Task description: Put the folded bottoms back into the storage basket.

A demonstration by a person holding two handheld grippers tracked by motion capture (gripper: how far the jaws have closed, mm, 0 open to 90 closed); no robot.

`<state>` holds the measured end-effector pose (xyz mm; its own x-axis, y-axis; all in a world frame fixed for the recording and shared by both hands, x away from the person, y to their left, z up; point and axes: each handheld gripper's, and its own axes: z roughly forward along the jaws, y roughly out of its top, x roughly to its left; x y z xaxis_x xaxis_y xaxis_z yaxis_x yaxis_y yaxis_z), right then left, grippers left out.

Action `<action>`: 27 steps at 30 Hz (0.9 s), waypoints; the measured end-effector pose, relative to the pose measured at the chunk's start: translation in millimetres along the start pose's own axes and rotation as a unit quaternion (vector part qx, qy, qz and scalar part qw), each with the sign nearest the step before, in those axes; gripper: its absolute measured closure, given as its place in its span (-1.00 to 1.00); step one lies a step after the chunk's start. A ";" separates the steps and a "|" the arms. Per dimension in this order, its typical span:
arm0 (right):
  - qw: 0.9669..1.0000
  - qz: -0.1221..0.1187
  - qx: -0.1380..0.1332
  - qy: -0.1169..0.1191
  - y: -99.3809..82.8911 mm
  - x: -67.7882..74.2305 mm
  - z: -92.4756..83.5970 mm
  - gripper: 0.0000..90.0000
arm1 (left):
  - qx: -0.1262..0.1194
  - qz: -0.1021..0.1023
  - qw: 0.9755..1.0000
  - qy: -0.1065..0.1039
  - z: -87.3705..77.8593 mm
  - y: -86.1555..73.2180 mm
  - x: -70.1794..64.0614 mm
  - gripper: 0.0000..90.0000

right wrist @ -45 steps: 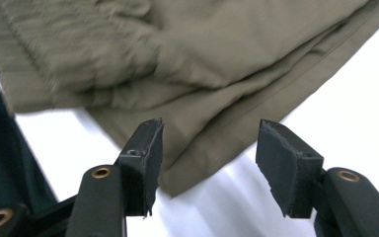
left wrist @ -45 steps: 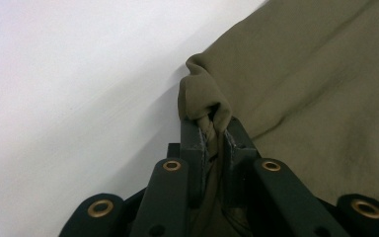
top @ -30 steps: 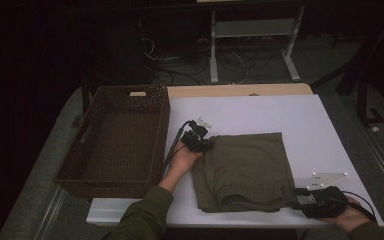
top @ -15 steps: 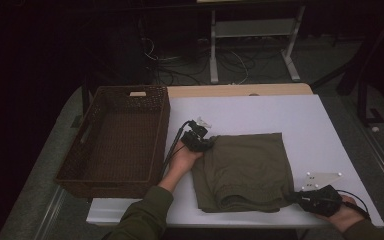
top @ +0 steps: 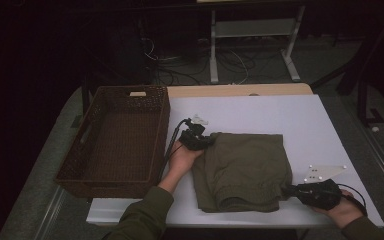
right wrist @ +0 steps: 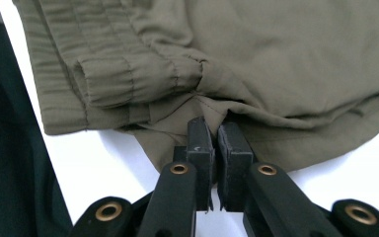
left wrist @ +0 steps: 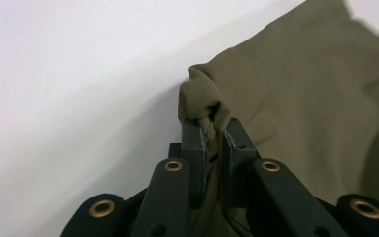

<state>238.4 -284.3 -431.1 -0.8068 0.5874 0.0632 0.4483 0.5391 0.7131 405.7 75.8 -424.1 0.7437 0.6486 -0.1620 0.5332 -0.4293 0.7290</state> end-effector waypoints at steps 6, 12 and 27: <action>1.000 -0.008 -0.021 0.003 10.3 -1.2 -0.6 0.89 | -0.032 -0.001 0.999 -0.026 -11.6 5.1 -4.6 0.83; 0.999 -0.011 -0.043 0.003 22.5 -2.6 -1.6 0.90 | -0.053 0.010 0.997 -0.060 -20.1 11.6 -14.5 0.83; 0.996 -0.019 -0.087 0.005 55.0 -8.8 4.3 0.90 | -0.079 0.054 0.988 -0.122 -28.9 23.1 -40.9 0.84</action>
<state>271.8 -257.2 -395.4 -0.8259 0.5623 0.0397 0.3448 0.4481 0.8248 376.0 57.4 -381.4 0.8780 0.4260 -0.2183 0.3900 -0.3720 0.8423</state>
